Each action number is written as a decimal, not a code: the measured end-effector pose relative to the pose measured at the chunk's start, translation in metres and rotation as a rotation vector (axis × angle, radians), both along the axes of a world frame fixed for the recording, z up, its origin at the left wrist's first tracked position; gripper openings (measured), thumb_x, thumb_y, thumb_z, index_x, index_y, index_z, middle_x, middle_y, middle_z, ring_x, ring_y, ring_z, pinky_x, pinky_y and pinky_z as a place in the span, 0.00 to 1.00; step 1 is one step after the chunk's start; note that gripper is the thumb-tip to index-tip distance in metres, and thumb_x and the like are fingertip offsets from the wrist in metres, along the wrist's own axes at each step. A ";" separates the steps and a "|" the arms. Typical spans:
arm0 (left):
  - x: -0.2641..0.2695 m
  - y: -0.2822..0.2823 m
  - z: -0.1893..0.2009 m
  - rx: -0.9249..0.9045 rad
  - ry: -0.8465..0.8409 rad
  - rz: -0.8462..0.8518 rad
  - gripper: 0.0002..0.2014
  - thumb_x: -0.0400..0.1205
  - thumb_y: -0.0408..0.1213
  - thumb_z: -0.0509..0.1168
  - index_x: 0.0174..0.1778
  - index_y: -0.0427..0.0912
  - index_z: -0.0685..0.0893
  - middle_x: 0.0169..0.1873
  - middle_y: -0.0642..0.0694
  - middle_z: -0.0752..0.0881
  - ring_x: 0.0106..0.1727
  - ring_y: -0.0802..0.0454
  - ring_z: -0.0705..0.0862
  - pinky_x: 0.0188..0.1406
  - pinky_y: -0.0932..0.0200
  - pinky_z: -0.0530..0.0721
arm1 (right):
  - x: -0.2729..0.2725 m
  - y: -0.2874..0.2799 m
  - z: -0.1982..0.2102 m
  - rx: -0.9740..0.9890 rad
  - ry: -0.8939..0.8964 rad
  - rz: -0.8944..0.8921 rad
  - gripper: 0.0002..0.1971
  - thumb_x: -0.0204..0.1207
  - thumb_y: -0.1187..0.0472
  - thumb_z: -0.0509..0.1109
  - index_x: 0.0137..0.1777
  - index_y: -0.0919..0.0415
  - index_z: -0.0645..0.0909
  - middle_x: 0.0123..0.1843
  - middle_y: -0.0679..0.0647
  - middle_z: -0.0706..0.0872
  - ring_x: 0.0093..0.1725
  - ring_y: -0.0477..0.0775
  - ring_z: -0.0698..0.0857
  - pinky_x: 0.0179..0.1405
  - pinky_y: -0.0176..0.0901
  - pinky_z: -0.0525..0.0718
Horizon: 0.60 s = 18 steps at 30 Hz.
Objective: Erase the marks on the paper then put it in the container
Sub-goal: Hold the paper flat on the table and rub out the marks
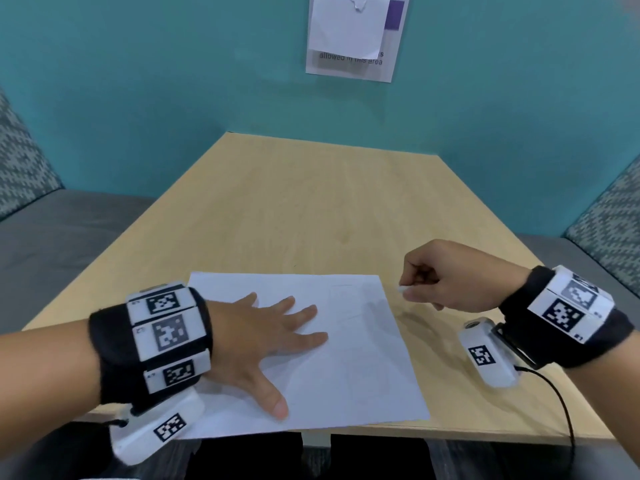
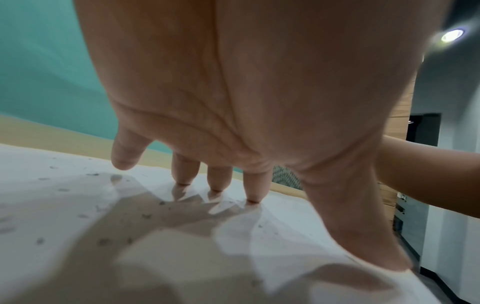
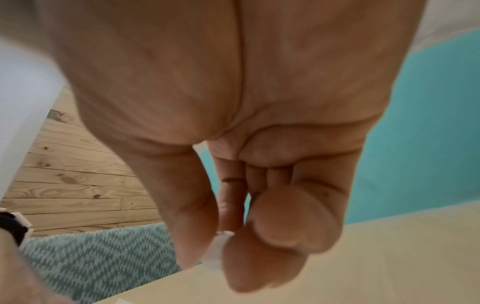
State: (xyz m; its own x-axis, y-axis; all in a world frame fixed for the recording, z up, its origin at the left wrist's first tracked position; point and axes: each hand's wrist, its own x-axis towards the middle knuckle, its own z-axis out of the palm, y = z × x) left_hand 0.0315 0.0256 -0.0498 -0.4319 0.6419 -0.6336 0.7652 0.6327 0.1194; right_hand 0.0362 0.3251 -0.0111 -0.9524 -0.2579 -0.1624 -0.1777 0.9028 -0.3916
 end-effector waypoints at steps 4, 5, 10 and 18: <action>0.005 -0.019 0.001 0.013 -0.040 0.032 0.49 0.75 0.74 0.60 0.81 0.72 0.33 0.80 0.65 0.25 0.81 0.60 0.23 0.82 0.36 0.32 | -0.007 -0.013 -0.004 0.023 -0.016 0.035 0.05 0.77 0.57 0.74 0.41 0.56 0.84 0.31 0.47 0.84 0.25 0.44 0.83 0.29 0.36 0.81; 0.007 -0.022 0.002 0.016 -0.047 0.041 0.48 0.75 0.74 0.60 0.81 0.72 0.33 0.80 0.65 0.26 0.80 0.60 0.23 0.82 0.36 0.31 | -0.008 -0.017 -0.005 0.031 -0.020 0.046 0.05 0.77 0.57 0.74 0.42 0.56 0.84 0.30 0.47 0.83 0.25 0.44 0.83 0.29 0.37 0.81; 0.004 -0.016 0.011 0.046 0.048 0.094 0.51 0.74 0.75 0.58 0.84 0.64 0.33 0.83 0.62 0.29 0.83 0.58 0.28 0.83 0.39 0.34 | -0.023 -0.043 -0.011 0.042 -0.065 0.106 0.05 0.78 0.57 0.73 0.43 0.57 0.84 0.27 0.43 0.82 0.25 0.44 0.83 0.28 0.37 0.81; -0.039 0.031 0.009 0.012 0.272 0.161 0.52 0.77 0.70 0.61 0.88 0.47 0.41 0.87 0.51 0.39 0.87 0.47 0.38 0.81 0.28 0.48 | -0.063 -0.075 -0.023 0.086 -0.208 0.130 0.04 0.78 0.60 0.72 0.44 0.59 0.82 0.39 0.64 0.92 0.29 0.53 0.85 0.28 0.36 0.81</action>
